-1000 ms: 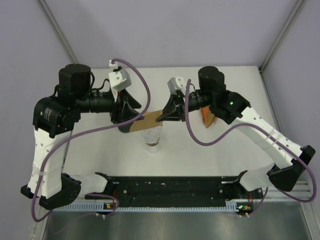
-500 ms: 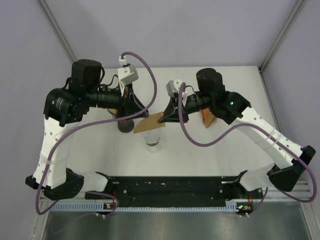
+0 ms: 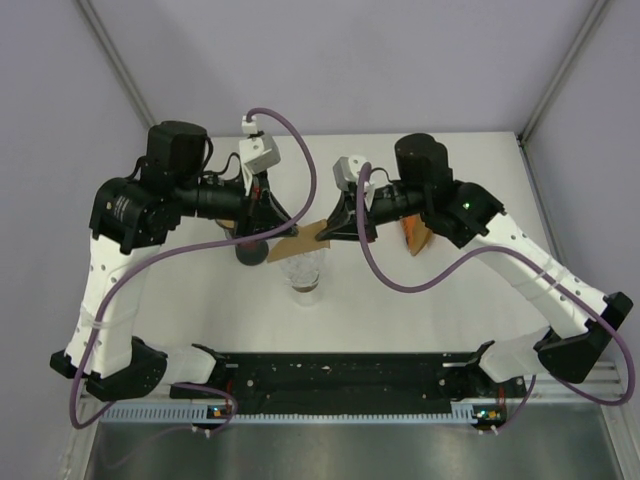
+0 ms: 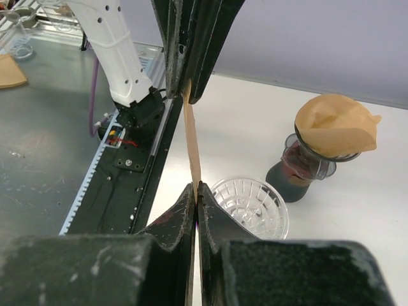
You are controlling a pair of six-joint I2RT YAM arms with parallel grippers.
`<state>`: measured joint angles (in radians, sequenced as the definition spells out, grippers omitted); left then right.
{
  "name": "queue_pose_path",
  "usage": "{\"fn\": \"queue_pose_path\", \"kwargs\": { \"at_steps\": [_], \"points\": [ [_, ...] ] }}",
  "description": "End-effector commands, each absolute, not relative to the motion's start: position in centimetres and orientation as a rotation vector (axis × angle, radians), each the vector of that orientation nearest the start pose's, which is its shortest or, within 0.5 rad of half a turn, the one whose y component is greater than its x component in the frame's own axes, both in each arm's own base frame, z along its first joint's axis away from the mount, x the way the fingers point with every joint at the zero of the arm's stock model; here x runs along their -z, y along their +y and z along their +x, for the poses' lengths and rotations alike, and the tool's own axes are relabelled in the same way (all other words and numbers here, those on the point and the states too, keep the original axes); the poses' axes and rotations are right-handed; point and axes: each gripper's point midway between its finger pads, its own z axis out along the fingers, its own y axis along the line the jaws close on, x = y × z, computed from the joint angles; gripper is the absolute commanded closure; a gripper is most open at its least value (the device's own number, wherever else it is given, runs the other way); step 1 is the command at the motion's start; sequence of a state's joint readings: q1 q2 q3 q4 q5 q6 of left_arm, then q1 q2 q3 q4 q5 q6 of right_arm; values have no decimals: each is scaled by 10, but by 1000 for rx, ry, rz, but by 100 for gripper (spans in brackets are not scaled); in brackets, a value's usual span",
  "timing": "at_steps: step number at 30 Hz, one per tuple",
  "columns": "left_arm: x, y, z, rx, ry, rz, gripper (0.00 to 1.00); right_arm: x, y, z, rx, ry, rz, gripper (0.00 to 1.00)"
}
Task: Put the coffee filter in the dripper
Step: Adjust the coffee filter at the center of the board.
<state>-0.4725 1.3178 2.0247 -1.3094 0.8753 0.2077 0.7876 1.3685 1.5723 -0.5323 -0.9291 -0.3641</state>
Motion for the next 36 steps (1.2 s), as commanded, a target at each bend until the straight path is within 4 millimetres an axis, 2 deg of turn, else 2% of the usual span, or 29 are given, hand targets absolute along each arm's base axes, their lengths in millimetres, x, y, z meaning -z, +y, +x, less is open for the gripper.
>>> {"fn": "queue_pose_path", "kwargs": {
  "at_steps": [1, 2, 8, 12, 17, 23, 25, 27, 32, 35, 36],
  "points": [
    [-440, -222, 153, 1065, 1715, 1160, 93, -408, 348, 155, -1142, 1082, -1523, 100],
    [-441, -223, 154, 1069, 1716, 1157, 100, -409, 347, 157, -1138, 1085, -1519, 100],
    [-452, -223, 153, 1055, 1674, 1133, 100, -407, 349, 162, -1128, 1123, -1499, 100],
    [-435, -223, 144, 1029, 1681, 1214, 100, -417, 352, 169, -1125, 1166, -1440, 100],
    [-427, -220, 148, 960, 1693, 1234, 100, -427, 352, 168, -1142, 1163, -1409, 100],
    [-433, -221, 154, 921, 1668, 1225, 99, -428, 351, 167, -1147, 1159, -1403, 100],
    [-438, -222, 155, 913, 1652, 1221, 89, -428, 351, 168, -1144, 1167, -1395, 100],
    [-443, -222, 155, 904, 1628, 1222, 85, -427, 353, 170, -1146, 1179, -1387, 100],
    [-448, -220, 169, 827, 1633, 1171, 92, -428, 354, 165, -1174, 1162, -1397, 100],
    [-451, -217, 176, 783, 1636, 1144, 92, -427, 354, 163, -1177, 1157, -1404, 100],
    [-453, -216, 175, 780, 1629, 1145, 90, -427, 354, 163, -1174, 1159, -1403, 100]
  ]
}}
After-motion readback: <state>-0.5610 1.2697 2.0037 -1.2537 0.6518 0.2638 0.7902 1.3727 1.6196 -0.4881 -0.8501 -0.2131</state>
